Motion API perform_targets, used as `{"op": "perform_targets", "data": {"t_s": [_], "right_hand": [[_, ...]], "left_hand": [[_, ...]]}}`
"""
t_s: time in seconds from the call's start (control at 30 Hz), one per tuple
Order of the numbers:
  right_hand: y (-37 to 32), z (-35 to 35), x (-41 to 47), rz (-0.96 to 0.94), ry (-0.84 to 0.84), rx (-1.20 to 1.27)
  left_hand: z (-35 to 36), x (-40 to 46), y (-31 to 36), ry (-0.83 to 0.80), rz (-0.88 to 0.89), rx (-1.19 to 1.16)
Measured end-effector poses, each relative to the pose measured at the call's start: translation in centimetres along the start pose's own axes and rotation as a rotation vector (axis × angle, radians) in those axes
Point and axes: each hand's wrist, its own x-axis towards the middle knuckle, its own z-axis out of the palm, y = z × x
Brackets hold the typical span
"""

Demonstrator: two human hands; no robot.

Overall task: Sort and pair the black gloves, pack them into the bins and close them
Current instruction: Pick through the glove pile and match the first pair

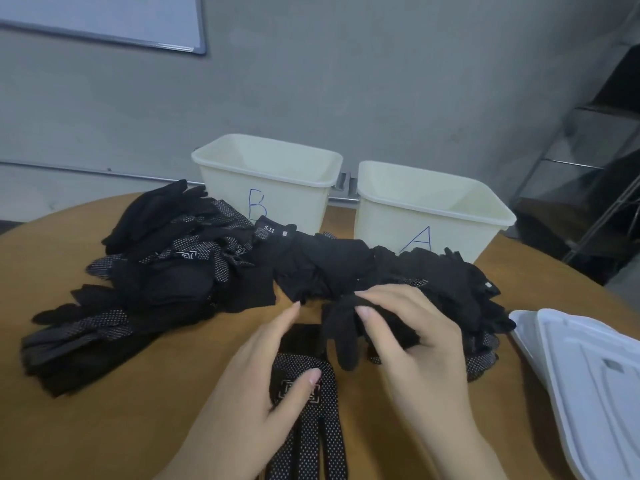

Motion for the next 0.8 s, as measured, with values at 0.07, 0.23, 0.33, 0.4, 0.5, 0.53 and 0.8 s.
{"op": "perform_targets", "data": {"t_s": [0.07, 0.23, 0.33, 0.4, 0.5, 0.53, 0.8], "right_hand": [[-0.5, 0.6, -0.2, 0.009, -0.044, 0.036], [-0.9, 1.7, -0.5, 0.056, -0.209, 0.130], [-0.3, 2.2, -0.8, 0.167, -0.310, 0.159], [0.4, 2.0, -0.9, 0.260, -0.407, 0.170], [1.5, 1.4, -1.2, 0.328, -0.544, 0.068], [1.9, 1.2, -1.4, 0.329, -0.571, -0.004], [3.3, 0.6, -1.9, 0.229, -0.601, -0.403]], "left_hand": [[0.0, 0.2, 0.3, 0.034, 0.020, -0.079], [-0.1, 0.9, 0.6, 0.080, 0.063, -0.177], [-0.3, 0.9, 0.6, 0.082, -0.025, -0.321], [-0.5, 0.9, 0.5, 0.067, -0.093, -0.439], [-1.1, 1.1, -0.1, 0.113, -0.129, -0.540], [-1.4, 1.2, -0.3, 0.141, -0.136, -0.558], [-3.8, 0.5, -2.3, 0.239, -0.249, -0.638]]}}
